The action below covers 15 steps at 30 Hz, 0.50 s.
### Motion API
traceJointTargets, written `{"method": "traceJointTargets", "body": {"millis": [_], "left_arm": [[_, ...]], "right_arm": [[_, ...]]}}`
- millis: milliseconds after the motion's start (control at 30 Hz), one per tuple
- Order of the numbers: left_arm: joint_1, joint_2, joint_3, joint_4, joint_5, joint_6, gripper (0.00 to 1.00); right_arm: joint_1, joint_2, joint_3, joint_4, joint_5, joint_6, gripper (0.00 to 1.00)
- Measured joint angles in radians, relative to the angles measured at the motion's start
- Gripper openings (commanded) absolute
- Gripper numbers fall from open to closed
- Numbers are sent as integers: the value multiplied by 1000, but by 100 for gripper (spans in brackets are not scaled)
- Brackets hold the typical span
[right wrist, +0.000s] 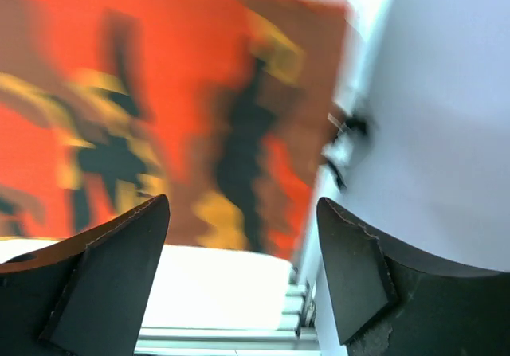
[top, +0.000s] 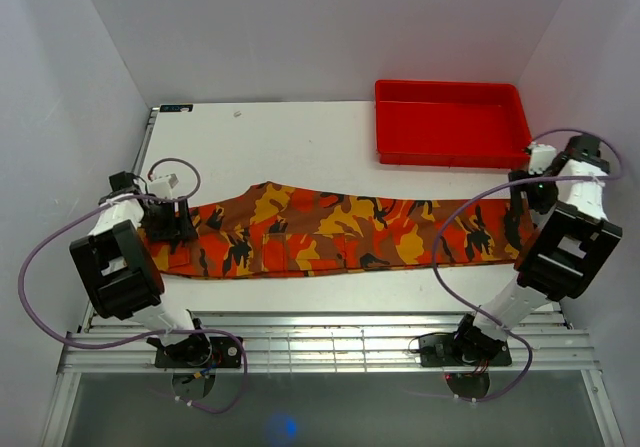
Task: Fold and stack the trousers
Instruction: Fold the trousers
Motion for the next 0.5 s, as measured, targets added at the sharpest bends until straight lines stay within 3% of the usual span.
{"method": "traceJointTargets", "body": {"millis": [167, 367, 500], "left_arm": [[110, 87, 25, 8, -18, -6, 74], [232, 163, 115, 4, -32, -16, 74], [263, 172, 126, 5, -32, -11, 74]], "right_arm": [[-188, 104, 10, -16, 2, -19, 77], [-208, 138, 8, -33, -27, -35, 76], [-205, 137, -6, -36, -81, -43, 67]]}}
